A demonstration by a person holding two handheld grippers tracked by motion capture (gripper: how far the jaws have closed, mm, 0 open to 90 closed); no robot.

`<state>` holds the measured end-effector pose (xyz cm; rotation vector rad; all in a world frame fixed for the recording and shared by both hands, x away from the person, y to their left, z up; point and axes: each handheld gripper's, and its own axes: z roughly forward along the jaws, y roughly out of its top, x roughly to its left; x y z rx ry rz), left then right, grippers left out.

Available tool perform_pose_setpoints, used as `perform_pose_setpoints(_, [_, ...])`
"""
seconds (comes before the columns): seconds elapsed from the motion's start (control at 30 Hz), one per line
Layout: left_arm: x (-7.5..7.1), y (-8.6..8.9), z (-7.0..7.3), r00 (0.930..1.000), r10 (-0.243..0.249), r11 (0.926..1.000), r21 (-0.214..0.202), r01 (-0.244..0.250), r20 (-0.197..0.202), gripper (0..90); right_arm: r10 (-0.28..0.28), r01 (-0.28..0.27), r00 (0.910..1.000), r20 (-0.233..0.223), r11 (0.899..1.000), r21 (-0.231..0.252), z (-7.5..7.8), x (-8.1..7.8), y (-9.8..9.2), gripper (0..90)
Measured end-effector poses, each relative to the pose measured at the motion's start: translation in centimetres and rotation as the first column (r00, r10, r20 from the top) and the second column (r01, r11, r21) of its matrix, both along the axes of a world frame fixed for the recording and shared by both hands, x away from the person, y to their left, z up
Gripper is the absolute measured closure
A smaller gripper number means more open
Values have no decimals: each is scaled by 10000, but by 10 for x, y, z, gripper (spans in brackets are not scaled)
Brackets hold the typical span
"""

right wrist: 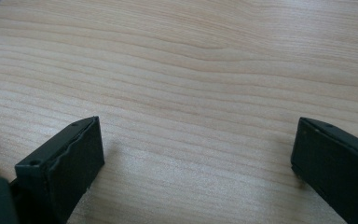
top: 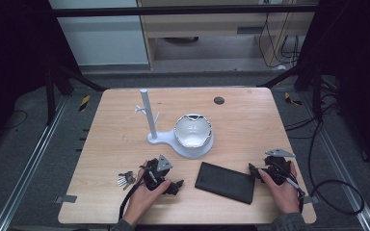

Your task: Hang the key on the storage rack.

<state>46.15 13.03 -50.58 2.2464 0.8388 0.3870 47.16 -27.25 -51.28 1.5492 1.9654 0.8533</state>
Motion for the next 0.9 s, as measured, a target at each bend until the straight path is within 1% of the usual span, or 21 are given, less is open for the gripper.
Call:
perform_pose_setpoints(0.03, [-2,1,2,9999,-32,10000,70,32,95,48,0,0,10000,-3,10000,5,0,0,0,27])
perform_pose_setpoints(0.13, [-5,6,8,9997,-178,9998,117,176,152,55,12,-12,10000,2,10000,-7,0,0,0,27])
perform_pose_setpoints(0.17, [-7,11,12,9990,-392,9980,505,381,207,76,26,-26,10000,-4,10000,-3,0,0,0,26])
perform_pose_setpoints(0.2, [-7,11,12,9990,-392,9980,505,381,207,75,26,-26,10000,-4,10000,-3,0,0,0,26])
perform_pose_setpoints(0.23, [-8,14,13,9986,-312,9966,772,279,416,75,34,-34,10000,-6,10000,-6,0,0,0,26])
perform_pose_setpoints(0.27, [-9,16,14,9983,-291,9957,888,245,509,74,45,-45,10000,-2,10000,-14,0,0,0,26])
perform_pose_setpoints(0.3, [-10,20,17,9982,-252,9965,806,207,549,74,26,-26,10000,-17,10000,4,0,-1,0,27])
perform_pose_setpoints(0.37, [-11,26,21,9990,-203,9979,620,178,410,89,40,-40,10000,-49,10000,8,0,-1,0,27])
perform_pose_setpoints(0.43, [-13,34,26,9996,-82,9973,735,61,281,101,48,-48,10000,-32,10000,9,0,-2,0,27])
perform_pose_setpoints(0.47, [-13,39,30,9993,-20,9973,728,-7,370,102,50,-50,10000,-34,10000,21,0,-2,0,27])
perform_pose_setpoints(0.53, [-13,51,37,9981,285,9983,491,-312,539,86,121,-121,9999,-18,9999,10,0,-2,0,26])
perform_pose_setpoints(0.57, [-11,66,43,9960,611,9978,223,-626,649,78,139,-139,9999,-22,9999,17,0,-2,-1,26])
perform_pose_setpoints(0.6, [-10,74,44,9957,752,9971,100,-758,546,74,157,-157,9999,-23,9999,23,0,-2,-1,26])
perform_pose_setpoints(0.63, [-10,74,44,9957,752,9971,100,-758,546,77,162,-162,9999,-37,9999,41,0,-2,-1,25])
perform_pose_setpoints(0.67, [-9,81,46,9957,854,9963,24,-855,365,77,162,-162,9999,-37,9999,41,0,-2,-1,25])
perform_pose_setpoints(0.7, [-6,92,49,9931,1163,9932,8,-1163,126,81,158,-158,9999,-36,9999,38,0,-2,-1,26])
perform_pose_setpoints(0.73, [-6,92,49,9931,1163,9932,8,-1163,126,85,158,-158,9999,-36,9999,38,0,-2,-1,26])
perform_pose_setpoints(0.77, [-5,96,52,9923,1230,9922,179,-1233,178,84,170,-170,9999,-2,9999,-24,0,-2,-1,27])
perform_pose_setpoints(0.8, [-5,96,52,9923,1230,9922,179,-1233,178,82,170,-170,9999,-2,9999,-24,0,-2,-1,27])
perform_pose_setpoints(0.87, [-4,96,57,9935,1110,9923,527,-1122,266,82,158,-158,9999,-13,9999,5,0,-3,-1,28])
perform_pose_setpoints(0.9, [-3,95,58,9958,911,9929,760,-912,55,78,161,-160,9999,-35,9999,49,0,-4,0,27])
